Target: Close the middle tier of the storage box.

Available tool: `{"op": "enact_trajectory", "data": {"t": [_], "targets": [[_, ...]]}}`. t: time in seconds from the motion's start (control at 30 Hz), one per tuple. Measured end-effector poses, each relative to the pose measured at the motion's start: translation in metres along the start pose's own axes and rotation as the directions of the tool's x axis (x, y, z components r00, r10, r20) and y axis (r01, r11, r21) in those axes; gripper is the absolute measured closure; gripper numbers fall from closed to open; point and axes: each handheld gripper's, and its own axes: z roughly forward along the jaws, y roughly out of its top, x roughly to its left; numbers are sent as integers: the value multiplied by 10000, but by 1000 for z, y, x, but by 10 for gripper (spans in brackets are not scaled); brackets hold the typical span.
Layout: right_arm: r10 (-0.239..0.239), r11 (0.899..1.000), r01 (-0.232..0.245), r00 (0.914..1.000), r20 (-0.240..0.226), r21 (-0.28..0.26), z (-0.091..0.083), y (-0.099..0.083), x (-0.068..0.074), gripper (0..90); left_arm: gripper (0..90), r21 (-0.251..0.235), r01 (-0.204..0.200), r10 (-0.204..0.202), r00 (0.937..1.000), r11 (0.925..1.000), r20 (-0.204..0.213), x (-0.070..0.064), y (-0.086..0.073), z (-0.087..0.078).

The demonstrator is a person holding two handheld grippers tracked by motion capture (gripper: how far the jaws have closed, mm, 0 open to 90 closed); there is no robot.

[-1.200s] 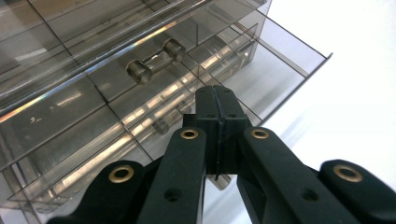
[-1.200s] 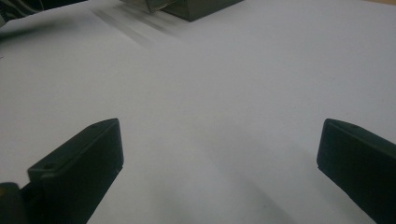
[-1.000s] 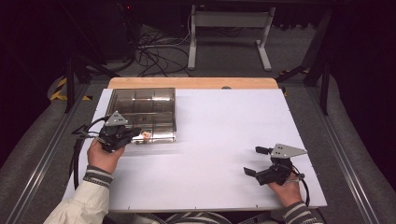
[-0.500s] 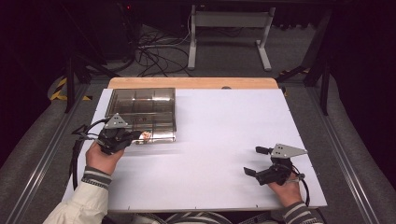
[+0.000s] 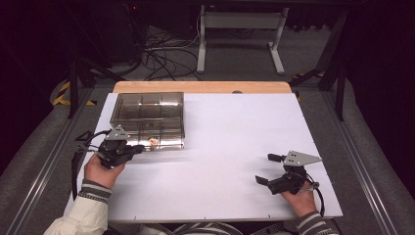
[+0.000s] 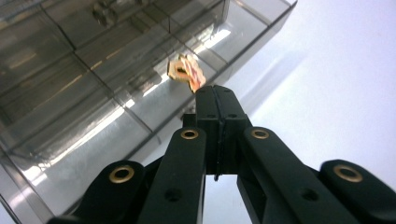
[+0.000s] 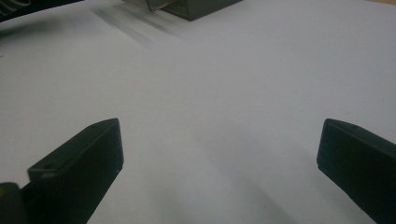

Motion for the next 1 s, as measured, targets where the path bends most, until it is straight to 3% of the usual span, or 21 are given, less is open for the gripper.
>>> {"op": "enact_trajectory", "data": {"t": [0.37, 0.6, 1.0], "targets": [[-35, 10000, 35, 10000, -15, 11, 0, 0, 0, 12, 900, 612, -138, 154, 9996, 9980, -252, -5, -6, 4], [-69, 10000, 69, 10000, -20, 24, 0, 0, 0, 12, 900, 1151, -253, 306, 9985, 9930, -447, -5, -7, 10], [-76, 10000, 76, 10000, -13, 37, 1, 0, 0, 12, 900, 1590, 187, -47, 9961, 9871, -877, 3, -10, 21]]}}
